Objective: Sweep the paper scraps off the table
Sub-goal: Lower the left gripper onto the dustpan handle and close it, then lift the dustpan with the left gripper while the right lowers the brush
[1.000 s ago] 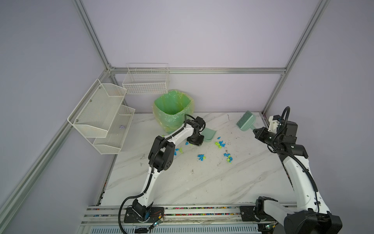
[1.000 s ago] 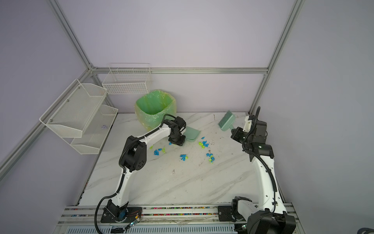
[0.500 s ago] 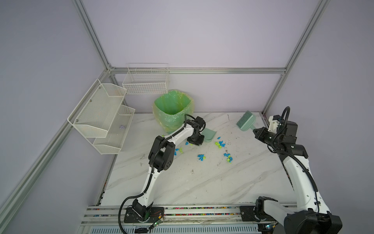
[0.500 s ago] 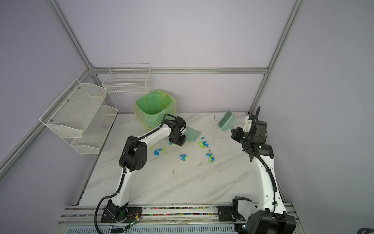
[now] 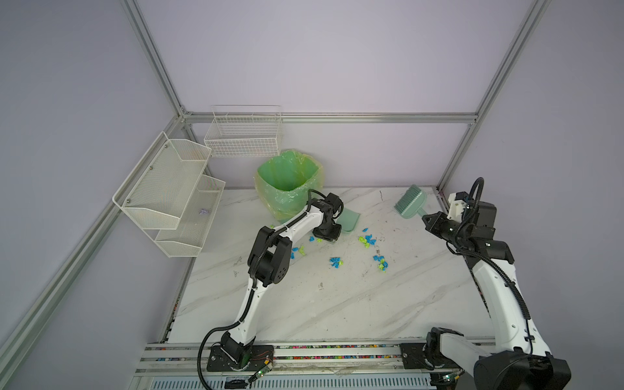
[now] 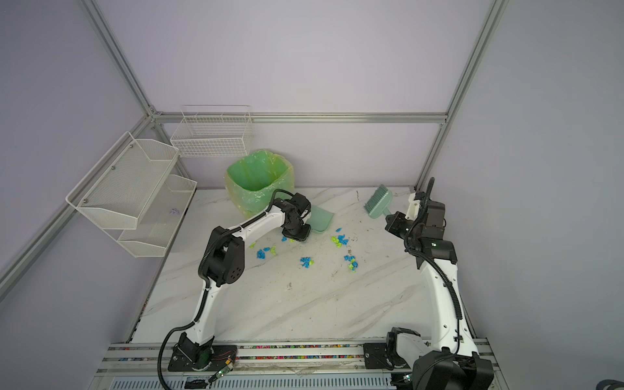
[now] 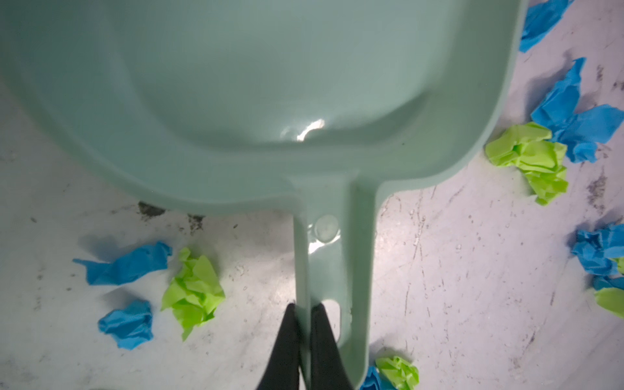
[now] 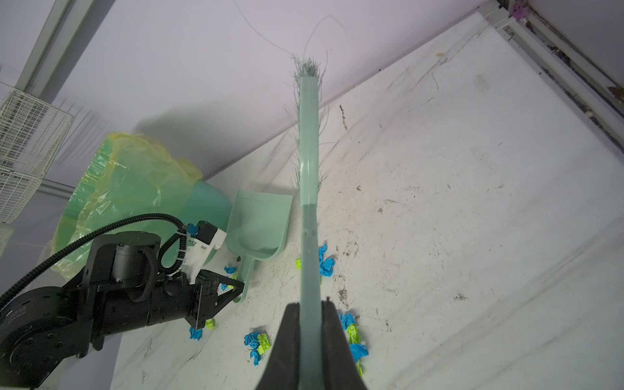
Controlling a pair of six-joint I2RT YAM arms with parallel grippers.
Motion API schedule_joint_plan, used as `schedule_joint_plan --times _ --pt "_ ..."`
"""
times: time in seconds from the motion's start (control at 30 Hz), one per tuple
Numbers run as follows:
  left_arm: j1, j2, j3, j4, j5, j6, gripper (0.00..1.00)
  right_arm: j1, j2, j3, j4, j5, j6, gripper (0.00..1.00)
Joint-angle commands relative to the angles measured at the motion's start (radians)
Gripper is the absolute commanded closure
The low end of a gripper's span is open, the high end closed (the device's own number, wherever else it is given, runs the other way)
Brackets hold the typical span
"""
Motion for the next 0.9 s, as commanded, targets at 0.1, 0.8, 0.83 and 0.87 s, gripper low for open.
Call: schedule_joint_plan --times 0.1,0.8,0.83,0.87 --pt "0.002 -0.004 0.084 0.008 0.040 -0.007 1.00 -0.003 -0.005 0.049 -0.010 -0.009 -0.015 1.00" --pt "0.005 -0.099 0.091 -0.042 0.182 -0.022 1.00 -0.002 0.052 0.109 -0.125 0.031 -0.069 1.00" --pt "0.006 -0.106 0.090 -0.046 0.188 -0.021 1.00 -0.003 0.059 0.116 -0.137 0.037 -0.077 1.00" --pt "0.007 -0.114 0.092 -0.055 0.195 -0.018 1.00 -0.003 0.066 0.123 -0.149 0.045 -0.085 1.00"
